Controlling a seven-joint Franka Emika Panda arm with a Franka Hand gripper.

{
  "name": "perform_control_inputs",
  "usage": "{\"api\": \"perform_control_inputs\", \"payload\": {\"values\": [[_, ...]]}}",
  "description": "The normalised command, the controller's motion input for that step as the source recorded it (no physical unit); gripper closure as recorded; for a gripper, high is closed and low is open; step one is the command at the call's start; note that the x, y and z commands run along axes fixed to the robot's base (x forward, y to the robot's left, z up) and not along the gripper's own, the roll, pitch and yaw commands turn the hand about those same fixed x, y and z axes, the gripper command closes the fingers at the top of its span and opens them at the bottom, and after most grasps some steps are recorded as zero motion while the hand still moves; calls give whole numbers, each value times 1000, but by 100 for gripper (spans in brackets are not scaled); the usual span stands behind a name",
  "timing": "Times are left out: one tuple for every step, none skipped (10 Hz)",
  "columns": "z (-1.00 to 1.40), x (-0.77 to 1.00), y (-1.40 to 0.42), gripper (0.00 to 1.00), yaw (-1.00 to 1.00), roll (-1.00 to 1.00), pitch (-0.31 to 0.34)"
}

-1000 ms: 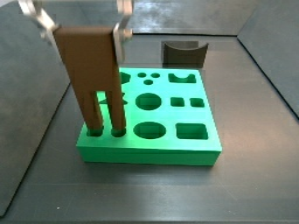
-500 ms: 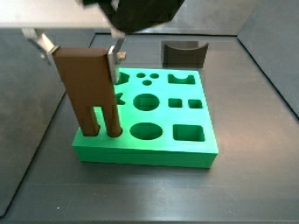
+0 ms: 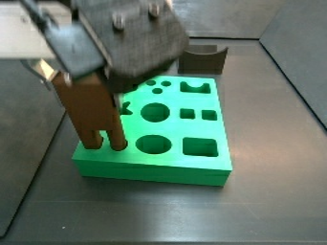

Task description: Insert the square-circle object.

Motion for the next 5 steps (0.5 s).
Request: {"api": "perform_control_inputs", "payload": {"values": [[-574, 177, 0, 100, 0, 0, 0], [-437, 169, 0, 100, 0, -11, 0], [-314, 83, 0, 100, 0, -21, 0], [-166, 0, 0, 100, 0, -97, -41], [0, 0, 54, 100, -31, -50, 14]]}}
